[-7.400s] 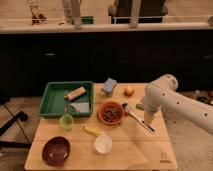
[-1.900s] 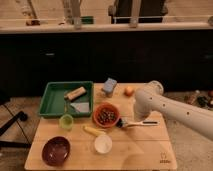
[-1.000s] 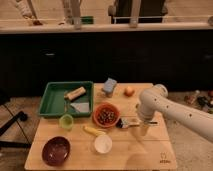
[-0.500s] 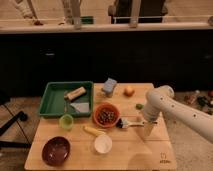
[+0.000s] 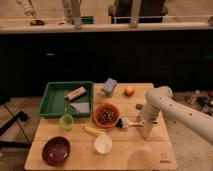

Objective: Wipe purple bowl with brush

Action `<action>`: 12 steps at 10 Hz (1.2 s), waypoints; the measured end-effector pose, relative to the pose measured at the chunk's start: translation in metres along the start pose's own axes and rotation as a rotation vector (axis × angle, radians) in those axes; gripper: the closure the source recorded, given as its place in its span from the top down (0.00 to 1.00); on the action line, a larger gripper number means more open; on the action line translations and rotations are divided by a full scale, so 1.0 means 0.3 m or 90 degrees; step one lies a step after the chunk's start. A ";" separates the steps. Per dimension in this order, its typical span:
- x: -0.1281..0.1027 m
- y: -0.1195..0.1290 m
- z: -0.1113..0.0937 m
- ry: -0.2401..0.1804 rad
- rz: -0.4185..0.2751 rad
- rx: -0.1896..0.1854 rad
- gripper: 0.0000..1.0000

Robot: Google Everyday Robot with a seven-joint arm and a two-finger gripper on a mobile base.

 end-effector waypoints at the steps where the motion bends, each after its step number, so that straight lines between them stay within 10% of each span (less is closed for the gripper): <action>1: 0.001 0.000 0.007 -0.001 -0.001 -0.004 0.80; 8: -0.006 0.014 0.035 0.015 0.007 0.013 0.80; 12: -0.009 0.029 0.035 0.019 0.006 0.022 0.48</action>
